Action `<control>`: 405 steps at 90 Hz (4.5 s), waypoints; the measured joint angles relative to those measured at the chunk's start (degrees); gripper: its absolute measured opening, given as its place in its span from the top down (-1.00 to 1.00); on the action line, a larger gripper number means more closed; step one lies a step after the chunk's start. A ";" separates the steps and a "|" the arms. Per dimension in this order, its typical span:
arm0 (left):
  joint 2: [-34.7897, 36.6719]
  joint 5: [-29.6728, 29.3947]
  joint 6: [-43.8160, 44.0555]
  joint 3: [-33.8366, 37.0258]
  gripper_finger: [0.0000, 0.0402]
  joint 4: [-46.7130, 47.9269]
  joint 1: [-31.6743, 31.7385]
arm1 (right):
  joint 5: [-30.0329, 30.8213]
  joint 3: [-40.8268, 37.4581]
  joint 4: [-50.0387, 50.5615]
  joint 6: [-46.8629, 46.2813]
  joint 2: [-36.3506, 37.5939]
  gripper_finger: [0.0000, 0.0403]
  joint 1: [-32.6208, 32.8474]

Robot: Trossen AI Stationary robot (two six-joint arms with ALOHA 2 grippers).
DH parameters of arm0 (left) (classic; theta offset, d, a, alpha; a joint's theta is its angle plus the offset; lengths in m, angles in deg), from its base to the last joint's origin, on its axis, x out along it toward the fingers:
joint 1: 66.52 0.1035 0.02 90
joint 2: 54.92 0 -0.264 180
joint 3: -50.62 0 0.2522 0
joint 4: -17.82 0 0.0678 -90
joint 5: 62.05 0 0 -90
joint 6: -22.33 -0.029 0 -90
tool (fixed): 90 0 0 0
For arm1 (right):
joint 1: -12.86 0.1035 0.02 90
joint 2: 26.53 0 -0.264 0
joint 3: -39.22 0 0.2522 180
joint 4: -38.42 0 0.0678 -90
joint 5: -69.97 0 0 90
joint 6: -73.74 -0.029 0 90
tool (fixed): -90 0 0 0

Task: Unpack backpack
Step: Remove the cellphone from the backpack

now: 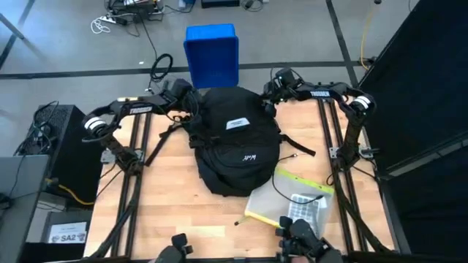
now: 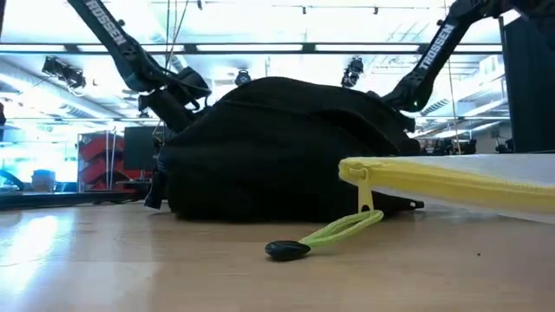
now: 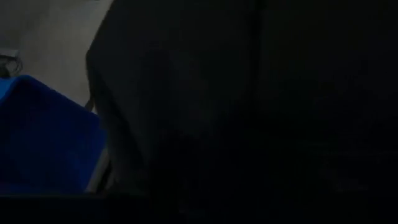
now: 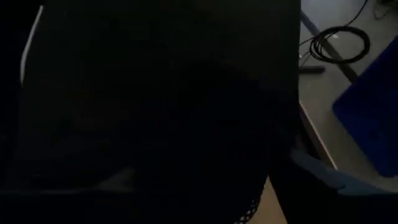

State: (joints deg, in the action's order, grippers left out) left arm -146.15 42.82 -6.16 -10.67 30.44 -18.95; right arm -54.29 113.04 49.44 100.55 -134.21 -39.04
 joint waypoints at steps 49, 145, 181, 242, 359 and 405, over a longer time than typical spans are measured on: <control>5.30 -4.90 -1.36 -7.12 1.00 -1.21 -0.05 | 4.15 2.73 -1.73 -5.62 10.16 0.99 1.69; 30.08 -5.64 -3.59 -16.55 1.00 5.70 -13.92 | 15.49 2.84 -0.41 -6.14 39.35 1.00 16.75; 30.04 -7.25 -2.89 -17.72 1.00 6.82 -16.18 | 18.30 2.86 -1.76 -6.04 40.94 1.00 19.71; 30.52 -18.28 -7.36 -18.59 1.00 5.31 -25.16 | 24.58 3.06 -3.82 -2.62 42.99 1.00 27.65; 18.89 -10.20 3.28 -3.90 0.99 9.25 -7.45 | 29.08 2.84 6.50 -9.34 20.38 0.99 18.71; 19.02 -19.25 0.92 -7.48 0.19 8.05 -7.43 | 33.21 2.78 0.22 -6.12 27.12 0.33 18.49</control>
State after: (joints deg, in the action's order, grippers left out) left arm -127.13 23.57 -5.24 -18.15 38.49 -26.38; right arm -21.09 115.82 49.66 94.43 -107.08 -20.55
